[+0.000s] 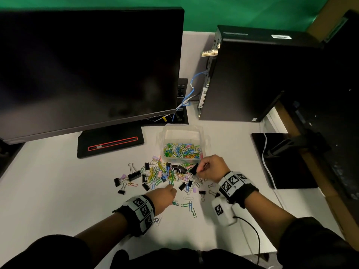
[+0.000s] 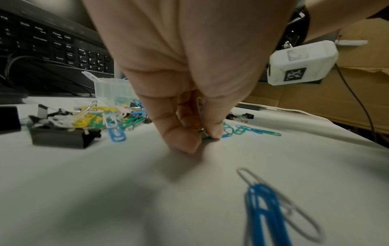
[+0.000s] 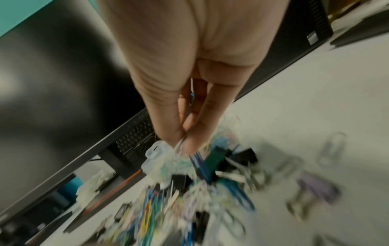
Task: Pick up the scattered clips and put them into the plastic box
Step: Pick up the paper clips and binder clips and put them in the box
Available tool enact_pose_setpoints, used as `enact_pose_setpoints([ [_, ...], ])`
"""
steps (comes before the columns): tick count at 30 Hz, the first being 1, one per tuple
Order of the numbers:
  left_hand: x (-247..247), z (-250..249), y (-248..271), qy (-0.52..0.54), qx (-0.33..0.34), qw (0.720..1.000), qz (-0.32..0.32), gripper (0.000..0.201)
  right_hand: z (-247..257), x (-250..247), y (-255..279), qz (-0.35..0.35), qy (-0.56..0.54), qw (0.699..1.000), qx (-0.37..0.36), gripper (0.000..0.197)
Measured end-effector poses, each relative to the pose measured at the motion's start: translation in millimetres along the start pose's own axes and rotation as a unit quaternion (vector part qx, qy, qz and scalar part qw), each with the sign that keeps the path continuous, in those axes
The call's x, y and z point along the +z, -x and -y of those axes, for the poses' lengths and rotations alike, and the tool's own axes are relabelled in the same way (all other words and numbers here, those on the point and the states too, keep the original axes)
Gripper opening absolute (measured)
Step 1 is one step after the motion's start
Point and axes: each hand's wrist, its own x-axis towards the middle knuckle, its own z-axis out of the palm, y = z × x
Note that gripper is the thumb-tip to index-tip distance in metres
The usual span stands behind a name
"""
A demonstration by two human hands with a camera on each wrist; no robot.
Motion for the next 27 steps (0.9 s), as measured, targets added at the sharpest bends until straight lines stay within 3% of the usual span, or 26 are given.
enact_pose_setpoints([
  [5,-16.3,9.7,-10.9,0.059,0.003,0.998,-0.017,0.029,14.0,-20.6,-35.2,-0.081,-0.028,0.996,-0.006,0.026],
  [9,-42.3,17.3,-17.0,0.159,-0.015,0.983,-0.094,0.03,15.3,-21.2,-55.0,-0.114,-0.053,0.992,0.01,0.026],
  [13,-76.2,28.3,-30.3,0.205,-0.033,0.961,-0.184,0.03,11.2,-15.1,-66.3,-0.098,-0.063,0.993,0.022,0.013],
  [19,-107.3,34.9,-57.2,0.237,-0.087,0.937,-0.242,0.03,2.8,-19.4,-60.5,-0.072,-0.077,0.994,-0.02,0.019],
  [25,-106.3,41.3,-77.7,0.275,-0.151,0.915,-0.252,0.026,-7.3,-15.5,-39.3,-0.018,-0.006,0.999,-0.033,0.015],
  [27,-101.6,43.5,-79.5,0.289,-0.154,0.911,-0.25,0.034,-12.1,-9.5,-32.8,-0.018,0.034,0.999,-0.017,0.013],
])
